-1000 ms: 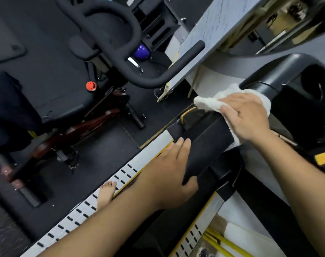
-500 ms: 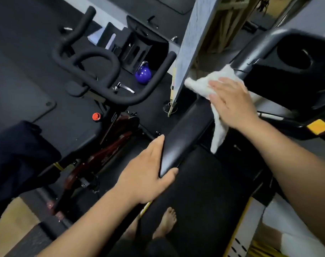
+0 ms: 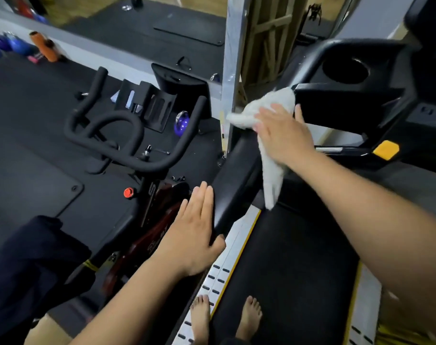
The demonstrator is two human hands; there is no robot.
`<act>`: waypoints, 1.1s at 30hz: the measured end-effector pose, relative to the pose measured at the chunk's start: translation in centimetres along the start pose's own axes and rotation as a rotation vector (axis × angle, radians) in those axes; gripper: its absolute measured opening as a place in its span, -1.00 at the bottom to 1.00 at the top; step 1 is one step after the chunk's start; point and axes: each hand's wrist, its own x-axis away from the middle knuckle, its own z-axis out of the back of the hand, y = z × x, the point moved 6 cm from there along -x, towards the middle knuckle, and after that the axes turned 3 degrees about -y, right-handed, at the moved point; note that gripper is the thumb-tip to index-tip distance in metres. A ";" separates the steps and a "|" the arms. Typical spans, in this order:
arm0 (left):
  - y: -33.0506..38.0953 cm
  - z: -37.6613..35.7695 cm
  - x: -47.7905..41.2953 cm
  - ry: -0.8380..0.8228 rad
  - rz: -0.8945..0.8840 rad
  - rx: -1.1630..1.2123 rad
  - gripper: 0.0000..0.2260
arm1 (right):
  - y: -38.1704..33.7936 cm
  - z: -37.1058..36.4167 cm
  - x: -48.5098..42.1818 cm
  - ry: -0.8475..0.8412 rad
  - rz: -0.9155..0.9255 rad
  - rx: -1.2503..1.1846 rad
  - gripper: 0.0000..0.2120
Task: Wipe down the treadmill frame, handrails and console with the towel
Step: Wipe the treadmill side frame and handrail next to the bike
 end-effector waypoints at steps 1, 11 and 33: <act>0.1 0.1 -0.1 0.014 -0.012 0.037 -0.17 | 1.0 0.1 -1.4 -0.010 -0.072 -0.002 -0.61; -0.3 -0.5 -0.2 0.065 -0.043 0.110 -0.15 | -9.1 -6.8 13.8 0.300 -0.186 -0.862 -0.55; 4.0 5.2 -8.4 0.120 -0.111 0.856 -0.54 | -9.4 -6.3 14.5 0.268 -0.311 -1.076 -0.47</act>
